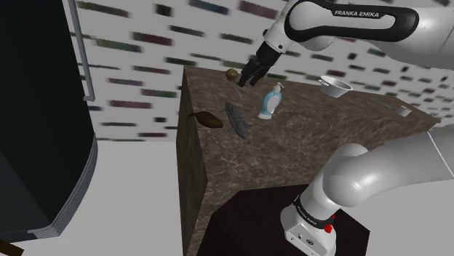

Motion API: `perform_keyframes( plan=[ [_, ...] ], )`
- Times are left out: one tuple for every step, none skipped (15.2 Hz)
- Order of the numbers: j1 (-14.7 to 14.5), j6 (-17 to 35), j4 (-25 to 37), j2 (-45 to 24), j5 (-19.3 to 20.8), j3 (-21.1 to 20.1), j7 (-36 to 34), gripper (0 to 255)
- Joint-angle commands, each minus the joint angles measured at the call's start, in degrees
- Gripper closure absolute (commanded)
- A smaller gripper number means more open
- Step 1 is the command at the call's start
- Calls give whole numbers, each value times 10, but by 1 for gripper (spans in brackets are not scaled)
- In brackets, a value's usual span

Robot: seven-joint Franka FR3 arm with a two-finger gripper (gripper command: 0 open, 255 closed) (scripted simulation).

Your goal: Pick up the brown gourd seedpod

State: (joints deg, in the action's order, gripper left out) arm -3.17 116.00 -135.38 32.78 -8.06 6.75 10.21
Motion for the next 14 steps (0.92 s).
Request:
perform_keyframes(
  plan=[
    [-8, 36, -4, -35, -8, 13, 32, 0],
    [-13, 52, -3, -53, -13, 20, 48, 0],
    [-17, 67, -1, -72, -19, 26, 64, 0],
    [-22, 82, 2, -92, -26, 32, 80, 0],
    [-27, 96, 6, -112, -34, 38, 97, 0],
    [-32, 110, 11, -133, -42, 44, 114, 0],
    [-37, 122, 17, -154, -52, 50, 132, 0],
    [-42, 134, 23, -176, -62, 55, 150, 0],
    [-47, 145, 31, -198, -74, 61, 169, 0],
    [-51, 155, 40, -220, -86, 65, 188, 0],
    [-55, 164, 49, -243, -99, 69, 208, 0],
    [-58, 172, 60, -266, -113, 72, 228, 0],
    [-61, 179, 71, -289, -127, 75, 247, 0],
    [-62, 185, 84, -312, -142, 76, 267, 0]
  ],
)
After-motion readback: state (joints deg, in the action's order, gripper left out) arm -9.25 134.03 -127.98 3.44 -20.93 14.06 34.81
